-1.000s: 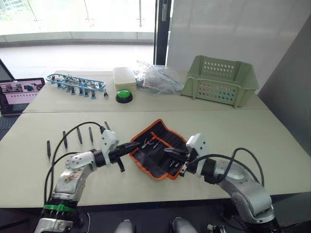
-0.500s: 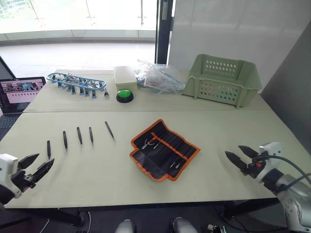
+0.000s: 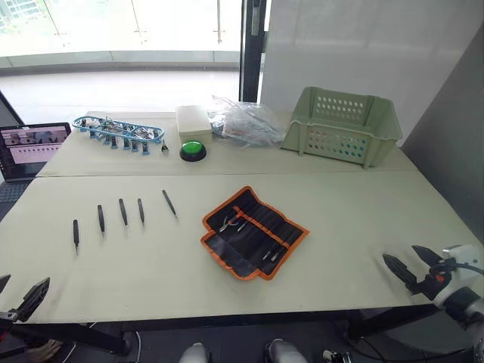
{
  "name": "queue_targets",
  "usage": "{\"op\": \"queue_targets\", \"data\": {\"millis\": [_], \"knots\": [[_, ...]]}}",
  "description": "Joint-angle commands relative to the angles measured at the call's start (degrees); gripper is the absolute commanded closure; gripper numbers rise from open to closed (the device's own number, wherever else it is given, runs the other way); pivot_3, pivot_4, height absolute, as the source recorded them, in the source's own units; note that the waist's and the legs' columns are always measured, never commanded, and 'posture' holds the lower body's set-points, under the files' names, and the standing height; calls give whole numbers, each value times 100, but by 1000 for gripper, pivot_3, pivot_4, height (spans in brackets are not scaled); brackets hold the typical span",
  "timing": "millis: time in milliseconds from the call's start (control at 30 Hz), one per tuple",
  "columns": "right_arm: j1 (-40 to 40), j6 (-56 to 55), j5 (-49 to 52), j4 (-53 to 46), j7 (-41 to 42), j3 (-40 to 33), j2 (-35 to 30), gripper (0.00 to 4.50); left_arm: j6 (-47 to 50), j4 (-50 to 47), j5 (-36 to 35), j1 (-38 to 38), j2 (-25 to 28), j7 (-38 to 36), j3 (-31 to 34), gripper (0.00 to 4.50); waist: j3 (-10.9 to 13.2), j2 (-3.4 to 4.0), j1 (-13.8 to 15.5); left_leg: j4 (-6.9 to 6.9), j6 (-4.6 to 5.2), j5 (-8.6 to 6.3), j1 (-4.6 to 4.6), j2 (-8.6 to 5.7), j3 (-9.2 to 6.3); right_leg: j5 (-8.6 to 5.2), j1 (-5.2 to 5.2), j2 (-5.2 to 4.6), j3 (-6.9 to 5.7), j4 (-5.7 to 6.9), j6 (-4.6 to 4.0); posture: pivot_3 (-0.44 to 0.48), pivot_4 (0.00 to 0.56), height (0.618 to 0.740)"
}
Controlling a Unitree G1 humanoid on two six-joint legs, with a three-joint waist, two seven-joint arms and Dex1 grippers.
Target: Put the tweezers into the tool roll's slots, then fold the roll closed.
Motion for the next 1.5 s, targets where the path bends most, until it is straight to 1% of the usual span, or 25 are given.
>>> {"op": "queue_targets", "data": {"millis": [33,167,300,367,467,533,600,700,867,967,1067,1167,1300,1400,1500], "knots": [[-150,18,167,-514,288,252,-219,0,124,-186,-191,-58,-209,304,14,21,0,0,-20,0,4,3,0,1,0,0,0,1,0,0,0,0,150,725],[-355,-215,94,-689,1011,785,-550,0,381,-396,-325,-217,-514,716,-84,21,-1,-6,-26,0,12,7,-5,0,2,1,1,1,-2,2,2,0,150,725],[-718,15,309,-903,1807,1248,-1015,0,348,-579,-87,-282,-717,1211,-233,21,-1,-8,-19,1,12,7,-5,-3,1,3,5,2,-1,1,6,0,150,725],[-819,116,330,-1063,2235,1494,-1347,0,568,-910,-221,-276,-866,1483,-302,21,-1,-8,-9,3,12,7,-4,-3,1,4,8,2,0,1,7,0,150,725],[-902,110,368,-1210,2509,1691,-1512,0,707,-1161,-133,-366,-989,1887,-411,21,-2,-25,30,4,12,7,-1,-4,-2,5,13,2,-2,1,8,0,150,725],[-1021,62,336,-1263,2521,1812,-1458,0,736,-1184,105,-474,-1022,2271,-501,21,-1,-30,35,4,12,7,10,-3,-6,4,25,5,-4,0,8,0,150,725],[-1112,54,319,-1290,2486,1891,-1382,0,876,-1272,165,-619,-1073,2672,-526,21,0,-34,36,4,11,7,25,-4,-6,4,43,5,-4,-2,7,0,150,725],[-1186,138,362,-1320,2439,1939,-1307,0,1070,-1524,351,-742,-1074,3032,-731,21,0,-40,35,9,11,7,26,-4,-6,5,46,4,-3,-2,9,0,150,725],[-1266,198,330,-1344,2381,2026,-1259,0,1256,-1450,507,-1095,-1026,3308,-1024,21,0,-39,38,9,12,7,26,-6,-7,6,46,4,-4,0,10,0,150,725],[-1284,215,333,-1347,2357,2024,-1258,0,1363,-1430,555,-1263,-1062,3371,-1215,21,-1,-40,35,9,12,7,26,-7,-7,25,48,4,-3,-1,42,0,150,725],[-1274,297,453,-1504,2351,1956,-1277,0,1657,-1330,520,-1512,-1049,3613,-1265,21,-1,-40,35,9,12,7,26,-8,-8,28,47,4,-4,-1,47,0,150,725],[-1289,375,531,-1655,2336,1961,-1298,0,1984,-1351,520,-1670,-1003,3699,-1396,21,-1,-40,17,9,12,7,26,-8,-10,30,48,6,-4,2,50,0,150,725],[-1323,427,538,-1727,2300,1998,-1302,0,2181,-972,653,-1997,-957,3873,-1515,21,-2,-38,34,9,12,7,30,-9,-11,31,51,6,-4,3,52,0,150,725],[-1374,513,564,-1765,2248,1972,-1297,0,2361,-713,797,-2219,-946,4148,-1521,21,-3,-34,42,9,12,7,42,-11,-11,32,62,6,-4,3,52,0,150,725],[-1410,604,624,-1832,2186,1939,-1289,0,2512,-601,847,-2315,-938,4220,-1545,21,-7,-27,37,9,12,7,49,-11,-11,31,64,6,-3,9,52,0,150,725]]}}
